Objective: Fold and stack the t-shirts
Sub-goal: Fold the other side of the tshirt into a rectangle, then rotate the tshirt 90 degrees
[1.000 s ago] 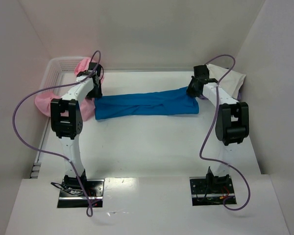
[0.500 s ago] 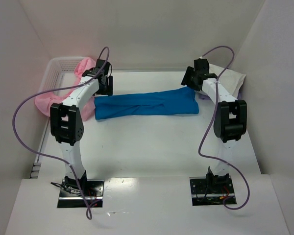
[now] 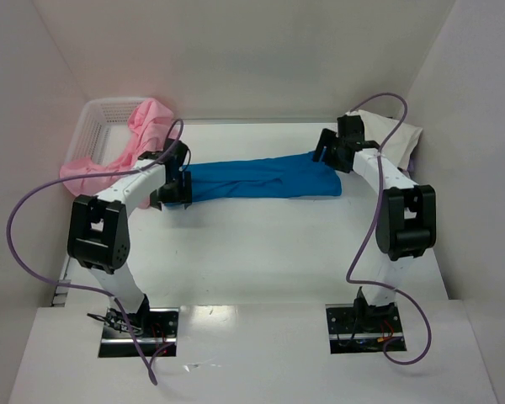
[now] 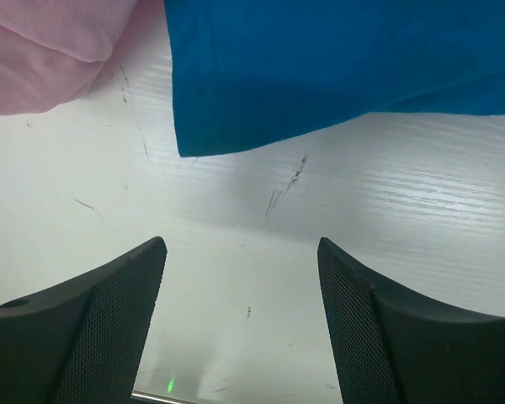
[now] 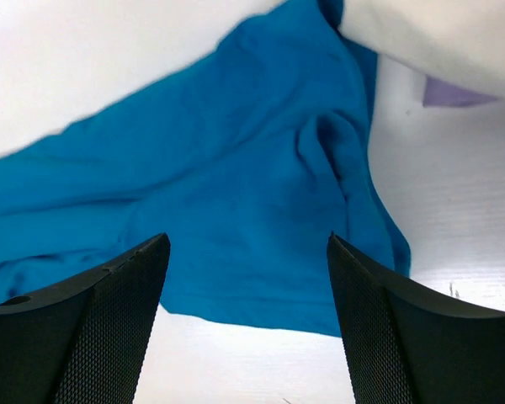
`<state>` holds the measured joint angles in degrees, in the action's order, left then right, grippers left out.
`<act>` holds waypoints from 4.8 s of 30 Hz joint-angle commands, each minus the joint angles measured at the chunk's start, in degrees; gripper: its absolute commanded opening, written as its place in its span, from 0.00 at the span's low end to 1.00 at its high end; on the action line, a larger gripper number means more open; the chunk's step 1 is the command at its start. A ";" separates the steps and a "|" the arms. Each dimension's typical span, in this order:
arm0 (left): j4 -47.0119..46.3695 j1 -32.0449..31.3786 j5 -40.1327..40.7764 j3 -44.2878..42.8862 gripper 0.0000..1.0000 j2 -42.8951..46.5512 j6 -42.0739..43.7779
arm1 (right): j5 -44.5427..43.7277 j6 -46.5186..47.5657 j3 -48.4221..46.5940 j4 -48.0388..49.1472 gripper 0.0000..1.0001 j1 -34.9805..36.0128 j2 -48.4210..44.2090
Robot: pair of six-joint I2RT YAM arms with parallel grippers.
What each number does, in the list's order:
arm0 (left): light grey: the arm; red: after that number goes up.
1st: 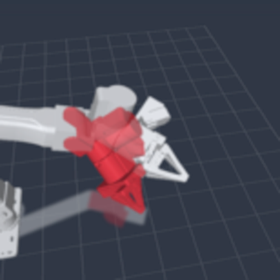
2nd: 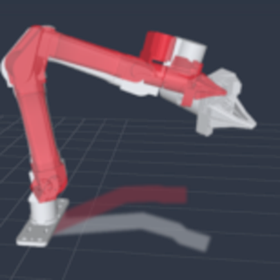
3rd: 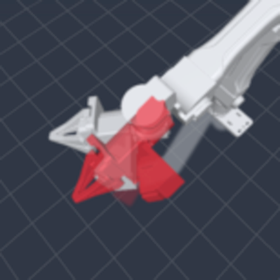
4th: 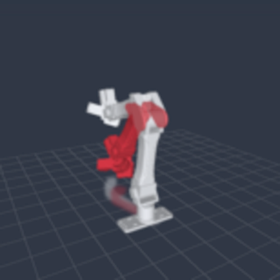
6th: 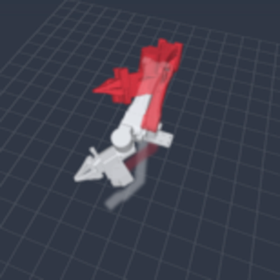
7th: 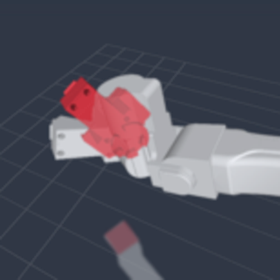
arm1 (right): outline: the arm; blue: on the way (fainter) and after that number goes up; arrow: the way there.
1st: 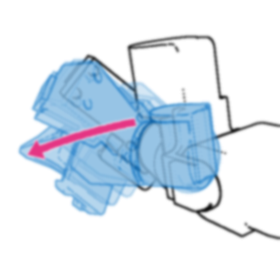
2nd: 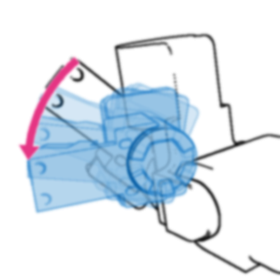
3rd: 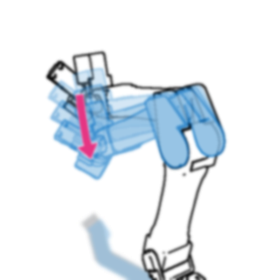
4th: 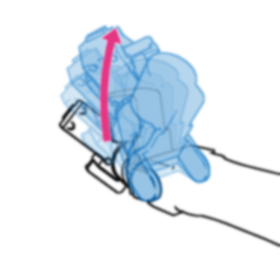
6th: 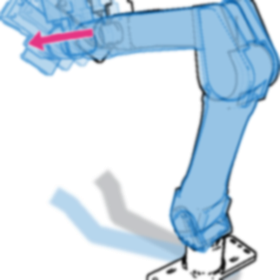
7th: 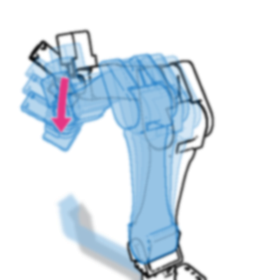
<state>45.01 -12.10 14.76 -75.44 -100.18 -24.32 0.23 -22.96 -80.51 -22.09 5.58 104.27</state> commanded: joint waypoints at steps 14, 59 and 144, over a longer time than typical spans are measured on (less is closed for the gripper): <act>-1.42 0.50 9.23 -4.98 0.66 -11.70 -1.88 | -1.02 -0.42 8.08 -2.26 0.81 -1.63 -4.43; -3.97 3.66 -2.02 -4.01 0.41 -4.94 6.74 | -1.27 0.20 11.34 -3.49 0.79 -6.29 -7.32; 1.83 2.61 4.92 3.19 0.00 -7.40 4.81 | -12.79 1.78 14.86 1.34 0.00 -7.96 -4.41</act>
<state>44.03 -9.47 19.20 -73.58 -108.07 -19.64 -6.98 -21.56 -64.75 -21.21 -1.39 102.69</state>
